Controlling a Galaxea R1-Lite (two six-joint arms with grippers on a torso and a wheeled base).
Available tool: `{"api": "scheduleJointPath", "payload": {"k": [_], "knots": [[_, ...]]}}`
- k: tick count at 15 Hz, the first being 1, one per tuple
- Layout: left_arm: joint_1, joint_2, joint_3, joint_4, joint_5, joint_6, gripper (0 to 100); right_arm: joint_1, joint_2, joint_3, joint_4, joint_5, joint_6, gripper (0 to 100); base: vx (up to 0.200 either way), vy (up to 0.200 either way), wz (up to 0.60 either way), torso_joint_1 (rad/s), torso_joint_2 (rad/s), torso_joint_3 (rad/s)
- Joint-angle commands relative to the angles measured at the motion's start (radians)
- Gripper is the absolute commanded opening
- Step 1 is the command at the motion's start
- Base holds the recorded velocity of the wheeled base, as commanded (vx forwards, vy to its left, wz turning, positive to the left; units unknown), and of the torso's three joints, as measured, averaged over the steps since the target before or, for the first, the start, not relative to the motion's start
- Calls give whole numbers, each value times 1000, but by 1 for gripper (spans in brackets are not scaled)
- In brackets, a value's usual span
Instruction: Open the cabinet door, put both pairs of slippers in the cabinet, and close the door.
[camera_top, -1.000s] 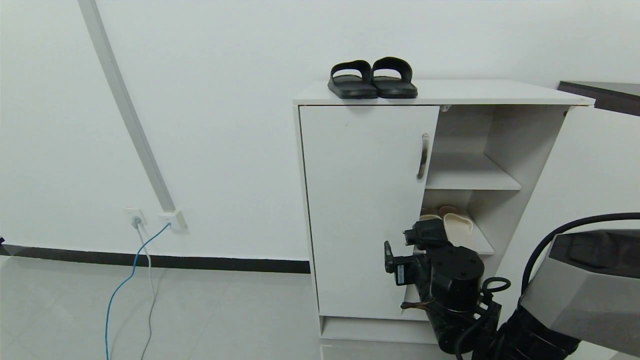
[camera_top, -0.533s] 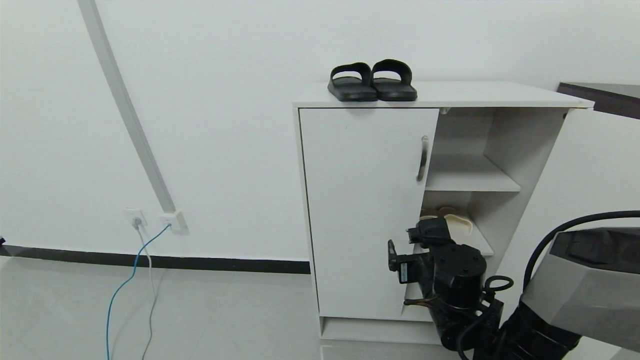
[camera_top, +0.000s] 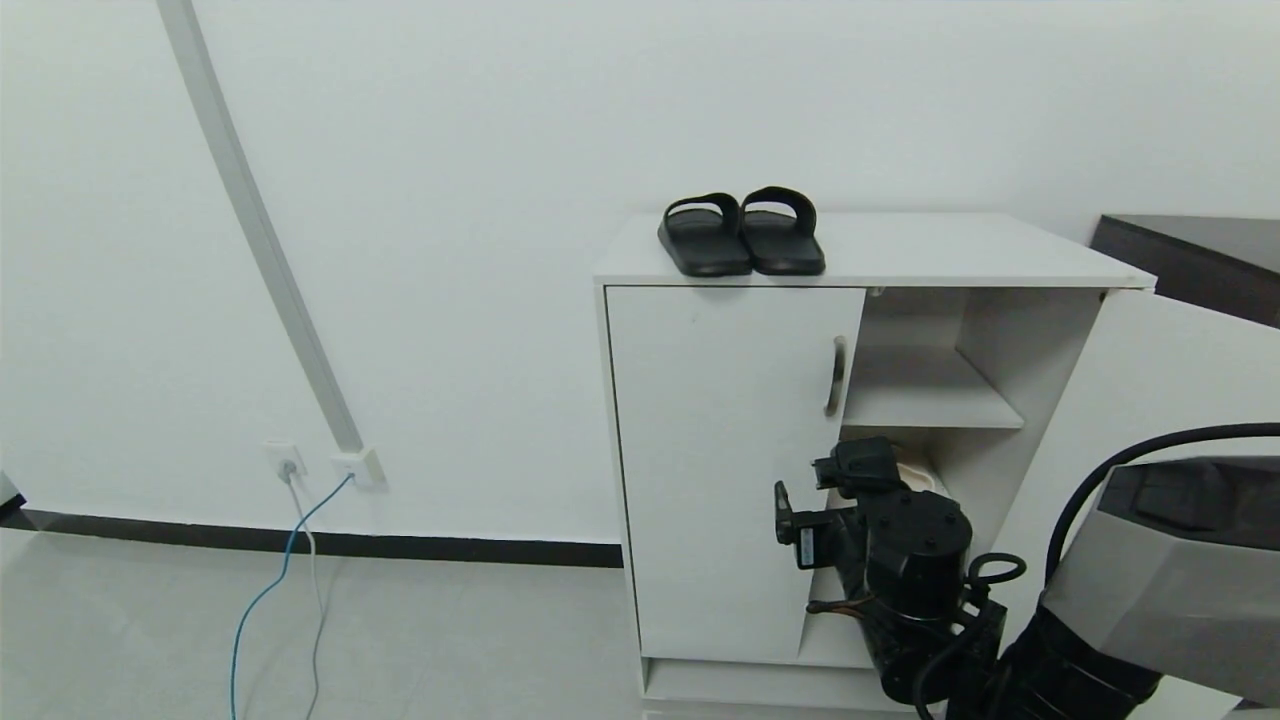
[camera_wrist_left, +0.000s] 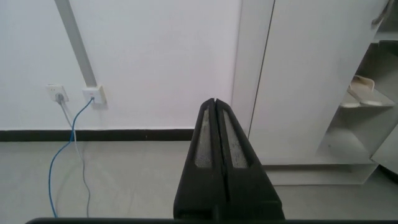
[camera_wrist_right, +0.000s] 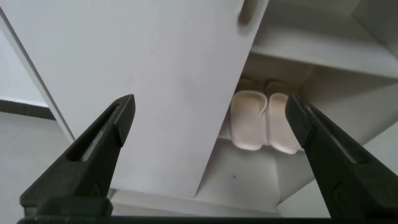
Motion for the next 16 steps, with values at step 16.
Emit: {"api": "scheduleJointPath", "payload": {"k": [16], "knots": [[0,1,0,-1,0,-1,0,2,1,14,-22,1,-2,100,0,0,0,188,-506,-319]]}}
